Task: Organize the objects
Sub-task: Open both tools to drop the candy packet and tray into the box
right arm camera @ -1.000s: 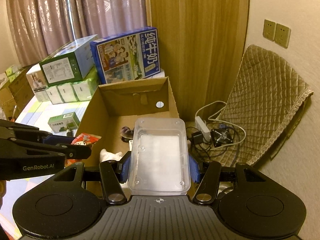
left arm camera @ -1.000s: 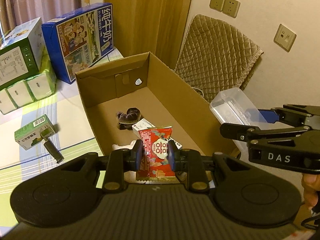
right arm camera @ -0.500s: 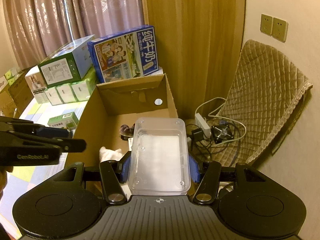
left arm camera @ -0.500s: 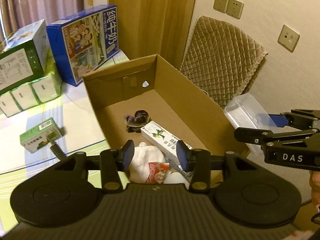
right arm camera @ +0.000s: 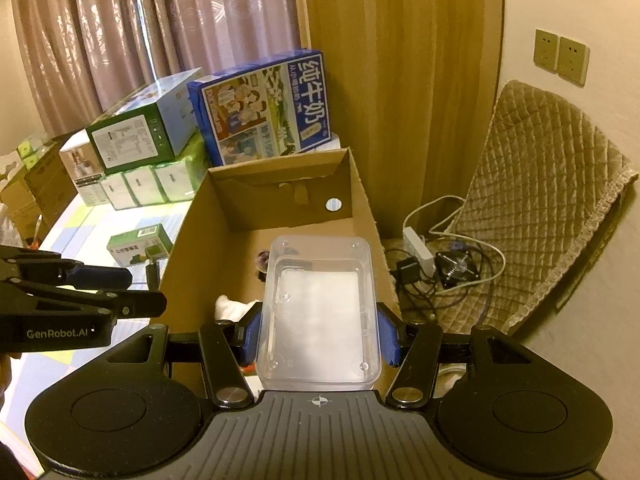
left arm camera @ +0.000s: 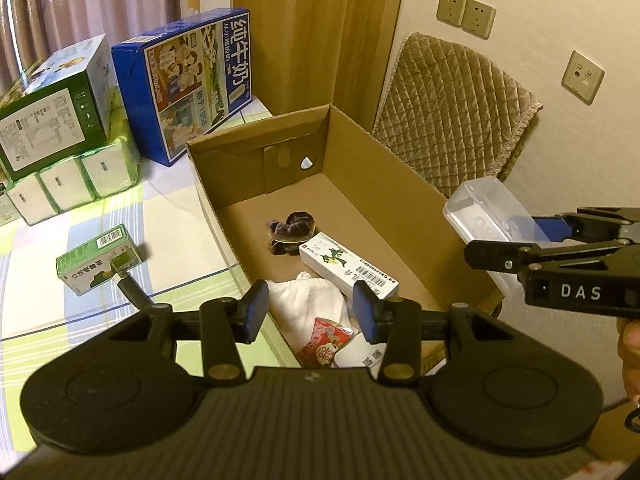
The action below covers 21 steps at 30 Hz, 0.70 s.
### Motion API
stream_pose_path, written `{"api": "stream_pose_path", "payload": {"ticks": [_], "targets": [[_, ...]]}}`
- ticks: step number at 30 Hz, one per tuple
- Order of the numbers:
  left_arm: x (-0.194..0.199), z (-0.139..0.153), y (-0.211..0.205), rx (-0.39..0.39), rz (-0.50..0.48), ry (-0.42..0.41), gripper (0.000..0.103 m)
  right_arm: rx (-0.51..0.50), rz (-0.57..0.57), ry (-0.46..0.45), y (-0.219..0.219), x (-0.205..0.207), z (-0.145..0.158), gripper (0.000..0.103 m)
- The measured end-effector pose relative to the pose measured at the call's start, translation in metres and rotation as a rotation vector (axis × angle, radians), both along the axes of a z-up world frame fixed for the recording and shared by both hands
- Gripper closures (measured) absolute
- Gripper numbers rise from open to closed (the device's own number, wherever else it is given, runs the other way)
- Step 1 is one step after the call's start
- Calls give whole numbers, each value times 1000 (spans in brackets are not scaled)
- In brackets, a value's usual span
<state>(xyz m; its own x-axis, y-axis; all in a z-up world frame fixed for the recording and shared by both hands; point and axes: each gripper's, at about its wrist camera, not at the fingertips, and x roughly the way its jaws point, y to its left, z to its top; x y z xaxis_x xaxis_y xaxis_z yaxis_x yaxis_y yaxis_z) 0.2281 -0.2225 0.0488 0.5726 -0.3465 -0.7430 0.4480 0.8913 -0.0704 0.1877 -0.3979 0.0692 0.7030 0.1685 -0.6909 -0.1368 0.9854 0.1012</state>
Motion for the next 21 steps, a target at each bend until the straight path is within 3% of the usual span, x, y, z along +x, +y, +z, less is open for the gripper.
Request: {"api": "stream_pose_path", "payload": {"ticks": [9,11,14,21], "targets": [[1,-3,13,-4,29,4,63,78,21,-36,10,17,-6,48],[1,-5,17,-6,37,9,63,128,3,-40,6,22,-9,22],[-3,-6,24,-2,45,5,63,160,-32,-41,0,20,-10,22],[-20,-5,39,-19,65,5,63,125,-44,-28,-3,-1,-9,19]]}}
